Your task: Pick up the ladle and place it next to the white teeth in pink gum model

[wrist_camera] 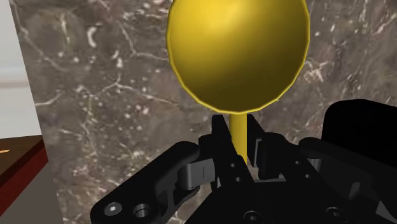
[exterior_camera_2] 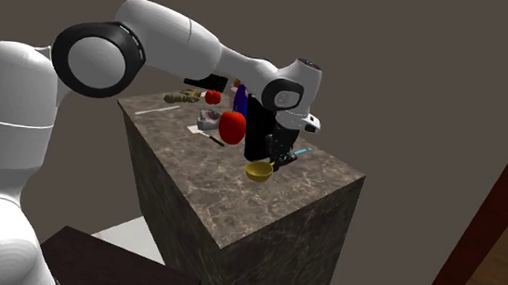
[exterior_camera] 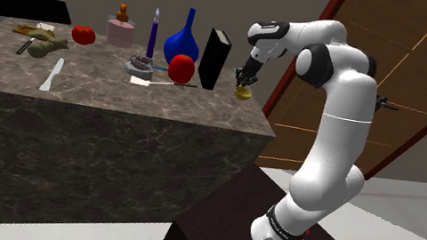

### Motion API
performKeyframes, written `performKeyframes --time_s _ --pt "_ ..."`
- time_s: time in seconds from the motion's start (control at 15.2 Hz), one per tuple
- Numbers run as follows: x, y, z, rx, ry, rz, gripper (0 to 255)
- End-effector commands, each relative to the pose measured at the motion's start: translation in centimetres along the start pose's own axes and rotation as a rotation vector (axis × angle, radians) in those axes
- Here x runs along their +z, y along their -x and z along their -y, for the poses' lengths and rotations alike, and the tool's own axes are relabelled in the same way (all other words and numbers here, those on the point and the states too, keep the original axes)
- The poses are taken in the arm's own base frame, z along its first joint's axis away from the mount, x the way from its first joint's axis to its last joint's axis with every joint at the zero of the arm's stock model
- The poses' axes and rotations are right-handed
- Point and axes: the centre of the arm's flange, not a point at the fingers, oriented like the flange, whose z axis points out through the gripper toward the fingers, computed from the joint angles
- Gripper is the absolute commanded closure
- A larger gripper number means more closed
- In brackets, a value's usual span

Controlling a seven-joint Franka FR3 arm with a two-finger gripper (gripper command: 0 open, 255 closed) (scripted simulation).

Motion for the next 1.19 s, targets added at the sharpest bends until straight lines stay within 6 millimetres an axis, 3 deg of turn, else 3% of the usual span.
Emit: performKeyframes --time_s 0.0,1.06,1.12 --pt "-1.1 0.1 0.2 0.000 0.000 0.000 255" --pt "-9.4 0.8 1.6 0.000 0.000 0.000 255" --pt "-9.1 1.3 2.8 0.000 0.000 0.000 255"
